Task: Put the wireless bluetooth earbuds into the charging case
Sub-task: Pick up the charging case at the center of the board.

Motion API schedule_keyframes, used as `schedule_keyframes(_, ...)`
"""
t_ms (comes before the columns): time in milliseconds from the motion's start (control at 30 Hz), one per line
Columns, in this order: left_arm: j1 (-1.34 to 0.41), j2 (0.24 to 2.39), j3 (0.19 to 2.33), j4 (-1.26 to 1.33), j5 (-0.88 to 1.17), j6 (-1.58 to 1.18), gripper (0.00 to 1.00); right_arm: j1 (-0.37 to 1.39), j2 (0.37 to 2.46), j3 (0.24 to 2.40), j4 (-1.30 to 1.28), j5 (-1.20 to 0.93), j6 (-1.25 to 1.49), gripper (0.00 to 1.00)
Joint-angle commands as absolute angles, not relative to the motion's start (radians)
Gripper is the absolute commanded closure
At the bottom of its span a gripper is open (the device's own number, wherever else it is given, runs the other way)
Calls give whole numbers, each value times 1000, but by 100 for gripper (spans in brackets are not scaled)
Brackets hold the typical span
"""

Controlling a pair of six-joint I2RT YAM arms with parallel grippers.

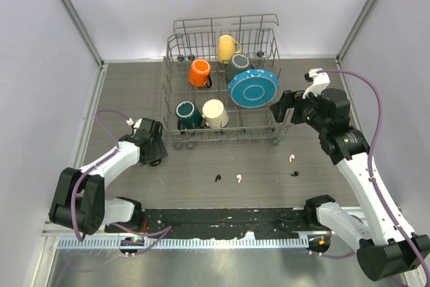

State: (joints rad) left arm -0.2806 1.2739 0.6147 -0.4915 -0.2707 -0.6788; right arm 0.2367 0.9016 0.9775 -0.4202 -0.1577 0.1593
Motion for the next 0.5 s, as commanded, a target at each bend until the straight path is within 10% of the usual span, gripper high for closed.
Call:
schedule_keyframes(0,-275,1308,621,-442,-282,-693,39,244,896,982,-383,-149,152,1)
schedule_keyframes(467,-275,994,673,-659,-341,-733,89,244,897,1002,-397,-195,175,1)
